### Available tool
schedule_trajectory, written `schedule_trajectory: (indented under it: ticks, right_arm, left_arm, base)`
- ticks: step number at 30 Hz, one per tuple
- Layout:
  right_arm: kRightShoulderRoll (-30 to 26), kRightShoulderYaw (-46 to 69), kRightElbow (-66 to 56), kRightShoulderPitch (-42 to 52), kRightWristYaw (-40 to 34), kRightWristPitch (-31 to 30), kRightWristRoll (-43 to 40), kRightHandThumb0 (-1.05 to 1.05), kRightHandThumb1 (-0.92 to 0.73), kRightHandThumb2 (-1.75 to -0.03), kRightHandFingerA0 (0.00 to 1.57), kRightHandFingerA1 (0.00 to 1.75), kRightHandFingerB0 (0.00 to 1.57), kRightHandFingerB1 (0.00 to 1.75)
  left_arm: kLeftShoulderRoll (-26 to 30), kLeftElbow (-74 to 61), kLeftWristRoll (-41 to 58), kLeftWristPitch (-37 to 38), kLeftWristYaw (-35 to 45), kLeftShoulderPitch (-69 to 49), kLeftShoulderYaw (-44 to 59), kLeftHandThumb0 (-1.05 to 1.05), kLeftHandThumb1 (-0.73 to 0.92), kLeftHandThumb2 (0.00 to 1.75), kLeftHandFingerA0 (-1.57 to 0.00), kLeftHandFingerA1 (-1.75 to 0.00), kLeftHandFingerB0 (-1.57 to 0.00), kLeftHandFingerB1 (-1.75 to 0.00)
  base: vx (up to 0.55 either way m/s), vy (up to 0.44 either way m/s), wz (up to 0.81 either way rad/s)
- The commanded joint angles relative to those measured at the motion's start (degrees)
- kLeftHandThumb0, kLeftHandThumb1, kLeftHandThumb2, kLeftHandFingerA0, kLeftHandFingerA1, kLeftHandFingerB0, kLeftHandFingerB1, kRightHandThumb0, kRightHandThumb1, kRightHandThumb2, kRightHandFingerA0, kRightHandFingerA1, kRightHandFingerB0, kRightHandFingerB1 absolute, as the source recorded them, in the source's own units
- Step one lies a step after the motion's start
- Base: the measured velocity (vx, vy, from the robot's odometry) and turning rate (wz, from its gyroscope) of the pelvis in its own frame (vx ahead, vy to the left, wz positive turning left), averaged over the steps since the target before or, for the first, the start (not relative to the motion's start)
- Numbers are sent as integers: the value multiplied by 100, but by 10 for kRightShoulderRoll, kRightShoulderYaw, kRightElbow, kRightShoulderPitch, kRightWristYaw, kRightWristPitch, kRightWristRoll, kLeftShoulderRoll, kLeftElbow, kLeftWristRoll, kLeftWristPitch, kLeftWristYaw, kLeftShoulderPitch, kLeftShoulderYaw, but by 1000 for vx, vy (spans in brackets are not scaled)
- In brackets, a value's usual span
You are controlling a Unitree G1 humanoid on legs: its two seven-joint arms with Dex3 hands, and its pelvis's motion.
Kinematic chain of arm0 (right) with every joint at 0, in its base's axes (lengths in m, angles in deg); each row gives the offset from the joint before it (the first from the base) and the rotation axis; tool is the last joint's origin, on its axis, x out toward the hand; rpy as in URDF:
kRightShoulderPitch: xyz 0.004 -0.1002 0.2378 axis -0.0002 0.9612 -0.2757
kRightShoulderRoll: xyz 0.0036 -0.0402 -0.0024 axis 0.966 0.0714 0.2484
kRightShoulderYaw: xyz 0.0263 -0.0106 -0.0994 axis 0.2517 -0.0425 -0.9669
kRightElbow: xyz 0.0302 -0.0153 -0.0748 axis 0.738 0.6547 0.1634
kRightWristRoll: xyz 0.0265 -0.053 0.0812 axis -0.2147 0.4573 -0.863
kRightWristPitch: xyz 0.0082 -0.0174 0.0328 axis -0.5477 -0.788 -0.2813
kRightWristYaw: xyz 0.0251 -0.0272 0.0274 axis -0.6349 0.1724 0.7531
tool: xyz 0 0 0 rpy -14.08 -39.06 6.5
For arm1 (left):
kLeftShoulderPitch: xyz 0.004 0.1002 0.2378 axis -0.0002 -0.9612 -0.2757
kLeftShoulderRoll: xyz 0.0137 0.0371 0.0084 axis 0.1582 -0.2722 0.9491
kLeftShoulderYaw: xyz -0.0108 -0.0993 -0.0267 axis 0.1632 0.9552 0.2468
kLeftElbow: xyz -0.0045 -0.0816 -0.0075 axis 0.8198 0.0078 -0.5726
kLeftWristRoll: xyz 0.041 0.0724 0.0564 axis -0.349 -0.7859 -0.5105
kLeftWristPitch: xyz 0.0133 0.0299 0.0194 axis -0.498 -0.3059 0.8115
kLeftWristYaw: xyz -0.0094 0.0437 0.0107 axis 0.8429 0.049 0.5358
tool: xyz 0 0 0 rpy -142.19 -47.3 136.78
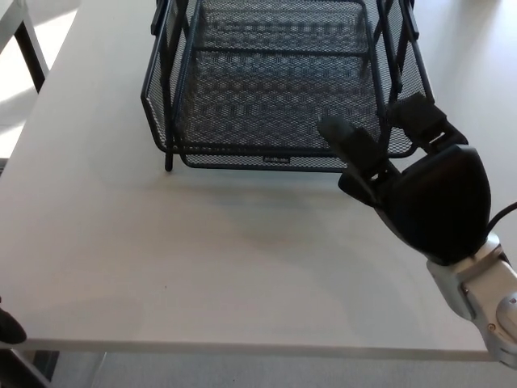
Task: The robot uses its right hand to grab the drawer kept on the middle of the desk and pull it out towards the robot
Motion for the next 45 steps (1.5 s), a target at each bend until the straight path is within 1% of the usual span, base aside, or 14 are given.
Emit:
schedule_trajectory:
  ticks: [1, 4, 7, 8, 10, 11, 18, 19, 23, 24, 25, 30, 34, 45]
  right_arm:
    - [4, 25, -60, 33, 200, -75, -11, -99, -57, -95, 0, 7, 0, 14]
    - [3, 27, -73, 36, 216, -78, -12, -90, -62, -59, 0, 15, 0, 25]
    - [2, 30, -85, 40, 229, -81, -9, -90, -62, -59, 0, 13, 0, 24]
    - [-1, 34, -95, 43, 232, -81, -9, -99, -57, -95, 0, 6, 0, 15]
    - [-2, 38, -103, 47, 233, -81, -9, -99, -57, -95, 0, 6, 0, 15]
    - [-2, 40, -106, 49, 234, -80, -10, -90, -61, -59, 0, 15, 0, 25]
    - [-40, 78, -170, 90, 251, -70, -10, -91, -58, -62, 0, 17, 0, 23]
    - [-50, 88, -186, 102, 254, -74, -2, -88, -50, -95, 0, 18, 0, 22]
    - [-82, 130, -238, 144, 276, -61, -17, -88, -51, -95, 0, 18, 0, 23]
    - [-88, 144, -248, 156, 272, -56, -23, -90, -63, -60, 0, 29, 0, 28]
    - [-104, 172, -268, 181, 258, -51, -31, -97, -58, -97, 5, 10, 4, 21]
    - [-124, 245, -325, 245, 279, -32, -59, -91, -66, -60, 0, 21, 2, 39]
    - [-151, 340, -359, 322, 246, -15, -75, -82, -48, -94, 2, 24, 3, 32]
    - [-131, 525, -238, 441, 143, 17, -133, -86, -51, -92, 0, 9, 7, 34]
  left_arm:
    - [0, 4, 6, 10, 3, -9, 6, -28, 58, 57, -81, -90, -80, -60]
    - [0, 1, 6, 7, 5, -12, 6, -28, 58, 57, -81, -92, -80, -61]
    - [0, 2, 5, 8, 4, -11, 6, -27, 58, 58, -81, -86, -80, -58]
    - [1, 3, 3, 7, 5, -11, 5, -28, 59, 58, -79, -87, -79, -60]
    - [2, 4, 5, 10, 6, -11, 5, -28, 59, 58, -79, -87, -79, -60]
    - [2, 5, 3, 15, 3, -11, 5, -27, 58, 58, -79, -88, -80, -60]
    - [1, 3, 4, 10, 4, -12, 5, -27, 58, 57, -79, -87, -79, -59]
    - [1, 0, 4, 7, 5, -13, 6, -27, 58, 57, -79, -87, -79, -59]
    - [1, -1, 3, -3, 4, -19, 11, -28, 58, 57, -81, -86, -80, -58]
    - [1, -2, 2, -3, 3, -19, 10, -28, 58, 57, -80, -90, -80, -59]
    - [1, -1, 2, -2, 2, -21, 12, -27, 57, 57, -81, -89, -80, -59]
    - [2, -1, 4, 0, 4, -28, 18, -28, 58, 58, -79, -85, -79, -57]
    - [1, 2, -1, 9, -1, -31, 17, -28, 58, 58, -78, -85, -79, -58]
    - [4, 4, -2, 12, -2, -28, 17, -29, 58, 57, -80, -87, -80, -59]
  base:
    - [0, 0, 0]
    - [0, 0, 0]
    - [0, 0, 0]
    - [0, 0, 0]
    - [0, 0, 0]
    - [0, 0, 0]
    - [0, 0, 0]
    - [0, 0, 0]
    - [0, 0, 0]
    - [0, 0, 0]
    - [0, 0, 0]
    - [0, 0, 0]
    - [0, 0, 0]
    - [0, 0, 0]
